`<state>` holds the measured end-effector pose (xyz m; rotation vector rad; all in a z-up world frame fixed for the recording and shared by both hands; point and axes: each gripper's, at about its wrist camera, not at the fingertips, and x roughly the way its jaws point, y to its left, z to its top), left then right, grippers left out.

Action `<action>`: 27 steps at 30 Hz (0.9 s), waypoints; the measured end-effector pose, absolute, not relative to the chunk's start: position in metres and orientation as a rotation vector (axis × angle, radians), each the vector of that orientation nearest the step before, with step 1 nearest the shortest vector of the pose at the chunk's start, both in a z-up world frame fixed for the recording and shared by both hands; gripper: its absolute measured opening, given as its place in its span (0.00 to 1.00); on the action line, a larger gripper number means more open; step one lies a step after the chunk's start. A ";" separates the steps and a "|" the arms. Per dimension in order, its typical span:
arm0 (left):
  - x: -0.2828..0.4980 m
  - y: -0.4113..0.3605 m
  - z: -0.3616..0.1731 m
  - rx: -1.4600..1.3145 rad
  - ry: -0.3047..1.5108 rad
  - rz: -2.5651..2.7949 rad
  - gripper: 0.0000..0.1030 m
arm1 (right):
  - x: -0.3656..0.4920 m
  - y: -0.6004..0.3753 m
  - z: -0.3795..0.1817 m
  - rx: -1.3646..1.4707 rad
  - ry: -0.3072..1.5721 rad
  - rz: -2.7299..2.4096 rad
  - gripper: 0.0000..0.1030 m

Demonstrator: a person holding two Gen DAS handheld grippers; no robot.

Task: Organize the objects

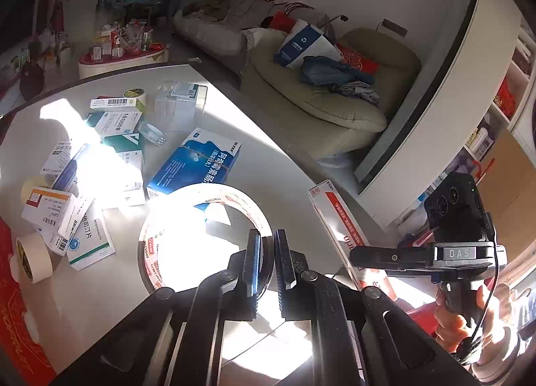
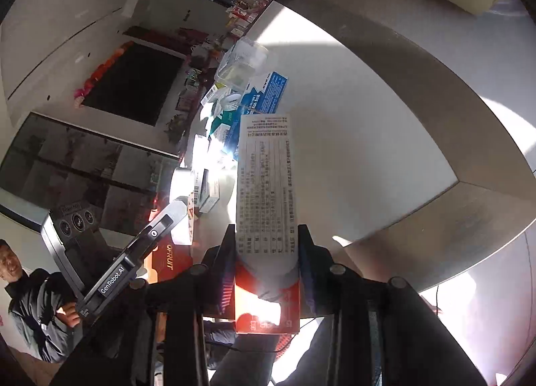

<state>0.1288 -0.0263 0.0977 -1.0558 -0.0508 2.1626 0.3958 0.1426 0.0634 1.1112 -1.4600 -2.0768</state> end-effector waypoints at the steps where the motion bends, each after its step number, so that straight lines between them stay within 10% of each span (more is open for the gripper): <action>1: 0.132 -0.037 0.106 -1.040 -0.108 2.168 0.07 | 0.400 0.142 0.059 1.047 -1.541 -1.992 0.32; 10: 0.169 -0.138 0.158 -0.911 -0.347 2.257 0.07 | 0.416 0.091 0.042 0.757 -1.810 -1.497 0.32; 27: 0.193 -0.276 0.126 -0.929 -0.593 2.527 0.07 | 0.389 -0.015 0.057 1.018 -1.643 -1.447 0.32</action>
